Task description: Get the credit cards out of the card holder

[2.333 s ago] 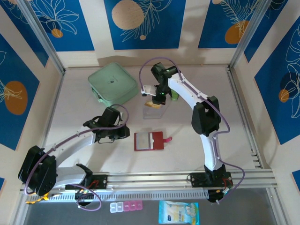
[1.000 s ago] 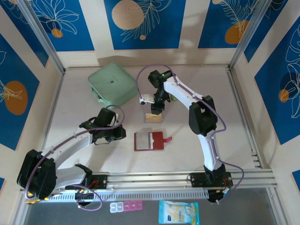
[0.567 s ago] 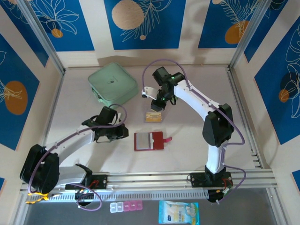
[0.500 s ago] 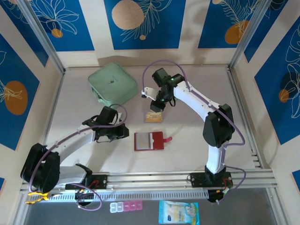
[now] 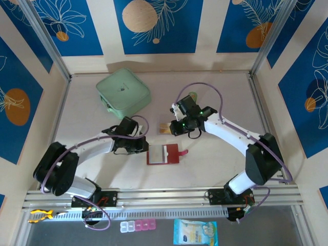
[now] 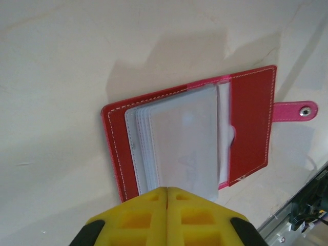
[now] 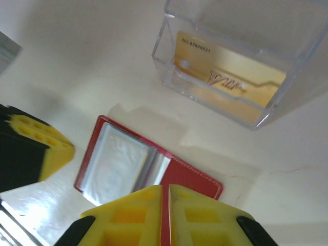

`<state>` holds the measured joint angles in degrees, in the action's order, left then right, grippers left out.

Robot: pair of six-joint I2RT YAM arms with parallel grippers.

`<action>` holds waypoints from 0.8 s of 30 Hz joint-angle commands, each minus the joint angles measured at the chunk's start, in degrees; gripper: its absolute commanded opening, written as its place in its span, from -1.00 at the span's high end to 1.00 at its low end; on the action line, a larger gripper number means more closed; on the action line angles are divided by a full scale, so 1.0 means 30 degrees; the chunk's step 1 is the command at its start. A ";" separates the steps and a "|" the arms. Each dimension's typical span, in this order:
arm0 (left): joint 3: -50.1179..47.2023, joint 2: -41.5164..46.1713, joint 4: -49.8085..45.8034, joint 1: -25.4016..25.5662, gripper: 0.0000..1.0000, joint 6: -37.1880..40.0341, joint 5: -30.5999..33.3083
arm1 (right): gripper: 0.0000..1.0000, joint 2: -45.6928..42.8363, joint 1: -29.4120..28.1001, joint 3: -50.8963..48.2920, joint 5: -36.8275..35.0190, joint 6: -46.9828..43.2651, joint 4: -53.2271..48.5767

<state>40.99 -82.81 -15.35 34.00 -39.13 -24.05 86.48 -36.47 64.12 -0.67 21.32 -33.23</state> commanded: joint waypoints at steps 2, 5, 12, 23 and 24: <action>0.0349 -0.0578 0.0212 0.0431 0.93 -0.0340 0.0138 | 0.77 -0.0878 -0.0559 -0.1431 0.1444 0.4837 0.2198; 0.0109 -0.0807 0.0343 0.0509 0.96 -0.0424 0.0327 | 0.79 -0.0893 -0.0846 -0.2130 0.2583 0.6425 0.2497; -0.0273 -0.1270 0.0022 0.0676 1.00 -0.0401 0.1237 | 0.51 -0.0359 -0.1726 -0.3443 0.3588 0.7893 0.3950; -0.0568 -0.1992 0.0415 0.0717 1.00 -0.0527 0.1103 | 0.22 0.0987 -0.2243 -0.4112 0.4905 0.9352 0.5892; -0.0569 -0.1981 0.0352 0.0733 1.00 -0.0518 0.1183 | 0.16 0.1120 -0.2285 -0.4171 0.5033 0.9488 0.6117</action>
<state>39.79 -88.14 -14.11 35.66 -40.21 -20.97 88.84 -42.81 52.60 11.53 47.53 -17.61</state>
